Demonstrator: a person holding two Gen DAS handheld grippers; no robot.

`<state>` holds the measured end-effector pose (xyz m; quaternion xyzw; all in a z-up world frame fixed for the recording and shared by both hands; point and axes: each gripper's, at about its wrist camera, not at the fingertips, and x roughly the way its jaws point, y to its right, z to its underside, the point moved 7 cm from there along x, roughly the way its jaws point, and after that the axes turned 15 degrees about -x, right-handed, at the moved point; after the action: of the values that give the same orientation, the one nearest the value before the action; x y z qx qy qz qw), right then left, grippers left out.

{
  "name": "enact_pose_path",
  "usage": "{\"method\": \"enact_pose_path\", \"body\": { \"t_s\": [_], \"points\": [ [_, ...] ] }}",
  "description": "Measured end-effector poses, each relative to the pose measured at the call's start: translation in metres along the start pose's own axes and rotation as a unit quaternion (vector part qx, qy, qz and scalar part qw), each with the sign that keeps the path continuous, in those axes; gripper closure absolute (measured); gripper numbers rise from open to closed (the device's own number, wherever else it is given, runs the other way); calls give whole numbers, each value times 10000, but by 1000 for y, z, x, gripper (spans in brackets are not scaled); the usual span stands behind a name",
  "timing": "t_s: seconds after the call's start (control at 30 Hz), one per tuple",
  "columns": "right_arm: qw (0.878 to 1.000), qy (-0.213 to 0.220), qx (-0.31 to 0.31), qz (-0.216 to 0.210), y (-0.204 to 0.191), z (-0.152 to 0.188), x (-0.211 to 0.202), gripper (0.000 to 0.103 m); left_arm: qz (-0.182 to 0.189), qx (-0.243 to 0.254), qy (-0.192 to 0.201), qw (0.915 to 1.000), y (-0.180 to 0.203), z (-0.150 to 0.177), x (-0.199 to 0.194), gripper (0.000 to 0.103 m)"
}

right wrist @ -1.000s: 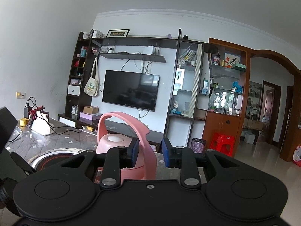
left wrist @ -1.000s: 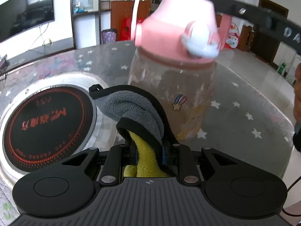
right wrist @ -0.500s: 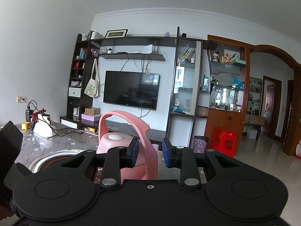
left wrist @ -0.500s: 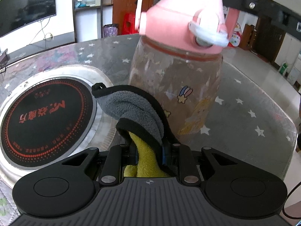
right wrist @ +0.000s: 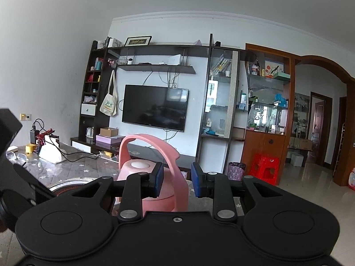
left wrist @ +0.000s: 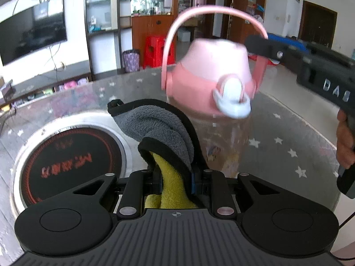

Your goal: Clean container

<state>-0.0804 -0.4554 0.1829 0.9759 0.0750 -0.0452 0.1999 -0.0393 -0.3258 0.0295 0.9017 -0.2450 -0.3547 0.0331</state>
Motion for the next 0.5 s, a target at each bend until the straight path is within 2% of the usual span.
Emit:
{"method": "enact_pose_path", "body": {
  "t_s": [0.2, 0.5],
  "points": [
    [10000, 16, -17, 9, 2, -1, -1, 74, -16, 133, 235, 9996, 2, -21, -9, 82],
    [10000, 36, -23, 18, 0, -3, -3, 74, -111, 141, 146, 9997, -2, -18, 1, 82]
  ]
}}
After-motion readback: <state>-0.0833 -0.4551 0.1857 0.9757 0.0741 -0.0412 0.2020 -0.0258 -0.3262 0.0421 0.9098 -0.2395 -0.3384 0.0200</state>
